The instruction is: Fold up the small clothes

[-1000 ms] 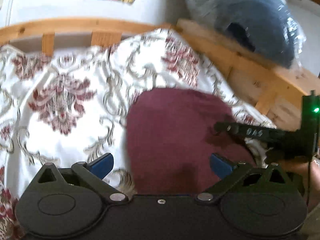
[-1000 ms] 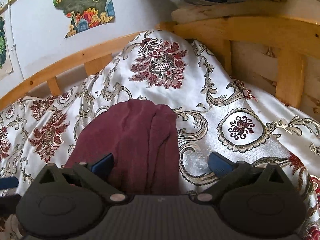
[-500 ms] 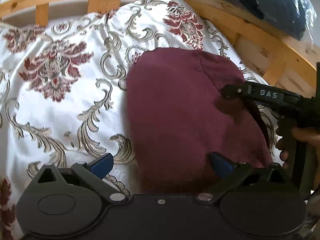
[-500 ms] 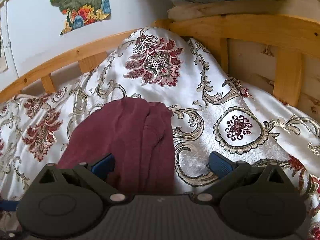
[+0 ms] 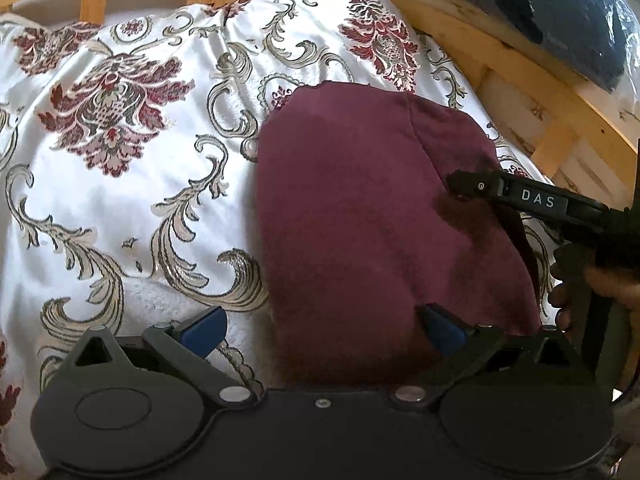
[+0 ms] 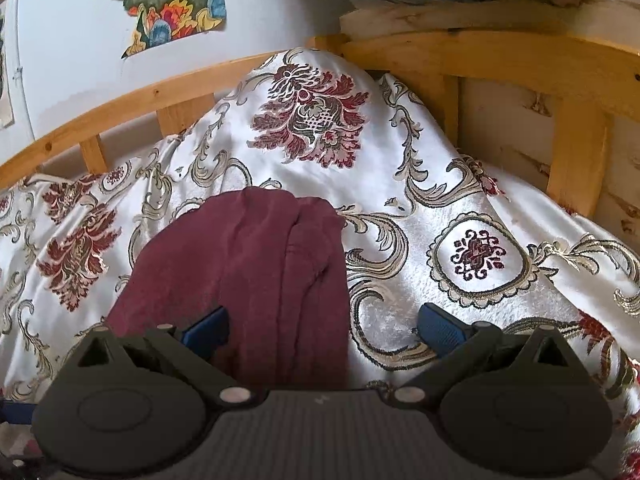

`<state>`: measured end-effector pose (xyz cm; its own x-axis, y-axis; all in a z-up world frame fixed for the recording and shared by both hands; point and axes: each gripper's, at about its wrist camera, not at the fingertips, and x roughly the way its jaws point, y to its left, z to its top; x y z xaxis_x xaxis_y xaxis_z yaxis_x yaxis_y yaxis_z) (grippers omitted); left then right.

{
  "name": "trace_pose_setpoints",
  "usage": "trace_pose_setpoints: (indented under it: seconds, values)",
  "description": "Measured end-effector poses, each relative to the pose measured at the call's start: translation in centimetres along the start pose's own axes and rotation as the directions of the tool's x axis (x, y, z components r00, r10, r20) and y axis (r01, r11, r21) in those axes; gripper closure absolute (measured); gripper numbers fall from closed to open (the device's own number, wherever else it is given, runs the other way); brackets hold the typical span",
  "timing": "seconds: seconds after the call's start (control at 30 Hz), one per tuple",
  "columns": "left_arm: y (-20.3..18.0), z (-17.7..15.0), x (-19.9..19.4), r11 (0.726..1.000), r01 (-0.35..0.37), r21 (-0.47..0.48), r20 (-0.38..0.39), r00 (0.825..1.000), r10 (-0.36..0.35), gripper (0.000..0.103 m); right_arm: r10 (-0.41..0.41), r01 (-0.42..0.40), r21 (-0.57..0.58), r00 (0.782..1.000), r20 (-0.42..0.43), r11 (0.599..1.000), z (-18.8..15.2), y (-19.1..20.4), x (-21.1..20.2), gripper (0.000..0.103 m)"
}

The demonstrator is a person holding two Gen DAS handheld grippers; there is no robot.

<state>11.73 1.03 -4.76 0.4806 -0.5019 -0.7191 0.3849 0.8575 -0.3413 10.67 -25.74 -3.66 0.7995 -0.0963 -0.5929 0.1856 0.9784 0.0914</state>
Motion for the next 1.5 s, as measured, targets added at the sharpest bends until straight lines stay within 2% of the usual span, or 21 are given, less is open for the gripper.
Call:
trace_pose_setpoints:
  seconds: [0.07,0.13,0.3,0.4,0.5,0.53,0.63,0.87,0.97,1.03,1.13,1.27,1.4,1.5]
  values:
    - [0.2,-0.1,0.1,1.000,0.006,-0.014,-0.005,1.000,-0.006,0.001,0.004,-0.004,0.013,1.000,0.010,1.000,0.1,-0.1,-0.1,0.000]
    - [0.3,-0.2,0.1,1.000,0.011,-0.022,-0.009,1.000,-0.011,0.000,0.028,-0.031,0.064,0.998,0.055,0.997,0.2,-0.6,-0.5,0.000]
    - [0.3,-0.2,0.4,1.000,0.016,-0.019,-0.011,1.000,-0.016,0.000,0.123,-0.147,0.165,0.981,0.152,0.975,0.5,-1.7,0.5,0.000]
    - [0.5,-0.1,0.6,0.999,0.028,-0.028,-0.015,0.999,-0.029,0.000,0.181,-0.203,0.150,0.972,0.151,0.968,1.6,-1.7,2.0,0.000]
    - [0.8,0.0,0.7,0.999,0.042,-0.025,-0.023,0.999,-0.043,0.000,0.270,-0.292,0.140,0.950,0.156,0.946,2.4,-2.2,3.2,0.000]
    - [0.9,0.0,0.8,0.999,0.048,-0.025,-0.026,0.999,-0.048,0.000,0.283,-0.302,0.133,0.948,0.143,0.944,2.6,-2.5,3.7,0.000]
    - [1.1,0.2,1.1,0.998,0.062,-0.025,-0.032,0.997,-0.063,0.000,0.298,-0.311,0.135,0.948,0.108,0.941,2.4,-3.0,4.9,0.000]
    - [1.1,0.2,1.8,0.997,0.083,-0.005,-0.032,0.996,-0.083,0.000,0.321,-0.336,0.109,0.938,0.131,0.936,1.2,-2.5,4.8,0.001]
    - [1.3,0.2,1.9,0.996,0.094,-0.006,-0.035,0.995,-0.095,0.000,0.295,-0.312,0.120,0.945,0.144,0.942,0.9,-2.5,4.7,0.016]
    - [1.4,0.2,1.9,0.995,0.099,-0.009,-0.036,0.994,-0.099,0.000,0.276,-0.300,0.152,0.948,0.157,0.942,0.7,-2.8,4.6,0.035]
    - [1.5,0.3,2.0,0.994,0.105,-0.010,-0.043,0.994,-0.105,0.000,0.269,-0.297,0.168,0.948,0.169,0.940,0.7,-3.0,4.2,0.049]
    - [2.1,0.9,2.1,0.990,0.142,-0.027,-0.069,0.987,-0.143,0.000,0.285,-0.313,0.187,0.944,0.165,0.931,0.8,-3.2,4.4,0.048]
    - [2.5,1.3,1.9,0.980,0.187,-0.063,-0.061,0.980,-0.190,0.001,0.322,-0.354,0.238,0.933,0.163,0.904,0.9,-4.0,4.8,0.039]
    - [2.4,1.7,2.2,0.967,0.243,-0.075,-0.077,0.966,-0.248,0.001,0.309,-0.337,0.230,0.939,0.151,0.913,0.9,-3.7,4.9,0.039]
